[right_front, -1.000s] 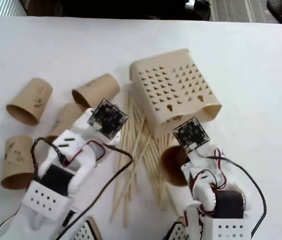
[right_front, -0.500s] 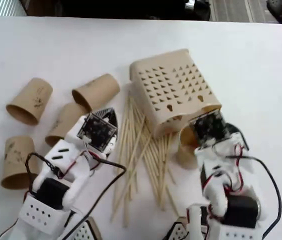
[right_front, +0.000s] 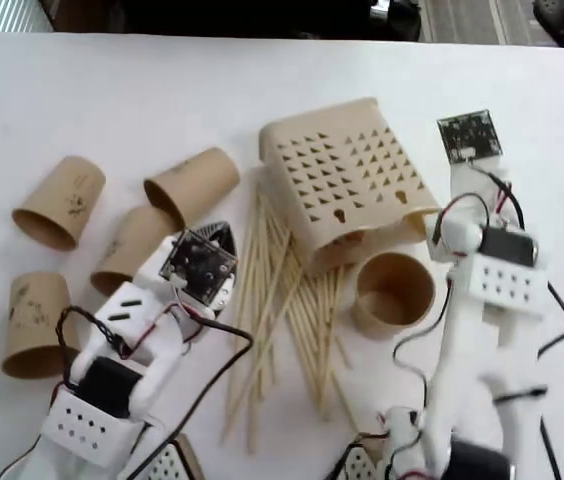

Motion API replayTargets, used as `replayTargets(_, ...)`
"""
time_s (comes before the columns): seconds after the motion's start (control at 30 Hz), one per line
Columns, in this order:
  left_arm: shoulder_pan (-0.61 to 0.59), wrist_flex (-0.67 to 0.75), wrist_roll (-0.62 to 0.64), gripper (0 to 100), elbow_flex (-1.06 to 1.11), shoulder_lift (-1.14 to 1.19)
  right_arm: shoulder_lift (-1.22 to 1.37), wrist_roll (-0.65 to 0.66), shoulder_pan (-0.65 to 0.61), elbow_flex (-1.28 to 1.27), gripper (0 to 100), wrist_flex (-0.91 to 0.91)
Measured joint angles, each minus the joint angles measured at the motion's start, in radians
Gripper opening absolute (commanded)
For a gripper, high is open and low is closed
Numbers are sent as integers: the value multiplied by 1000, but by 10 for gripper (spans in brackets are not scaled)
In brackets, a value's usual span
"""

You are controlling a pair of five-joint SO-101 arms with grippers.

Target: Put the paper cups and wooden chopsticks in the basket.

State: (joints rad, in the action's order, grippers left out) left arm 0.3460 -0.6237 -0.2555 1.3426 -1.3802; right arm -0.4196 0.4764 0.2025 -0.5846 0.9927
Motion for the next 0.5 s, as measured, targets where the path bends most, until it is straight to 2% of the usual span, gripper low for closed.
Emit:
replayTargets(0.2, 0, 0, 0, 24, 2, 0, 238, 9, 0, 89, 236, -37)
replayTargets(0.5, 0, 0, 0, 24, 2, 0, 437, 12, -14, 97, 234, -233)
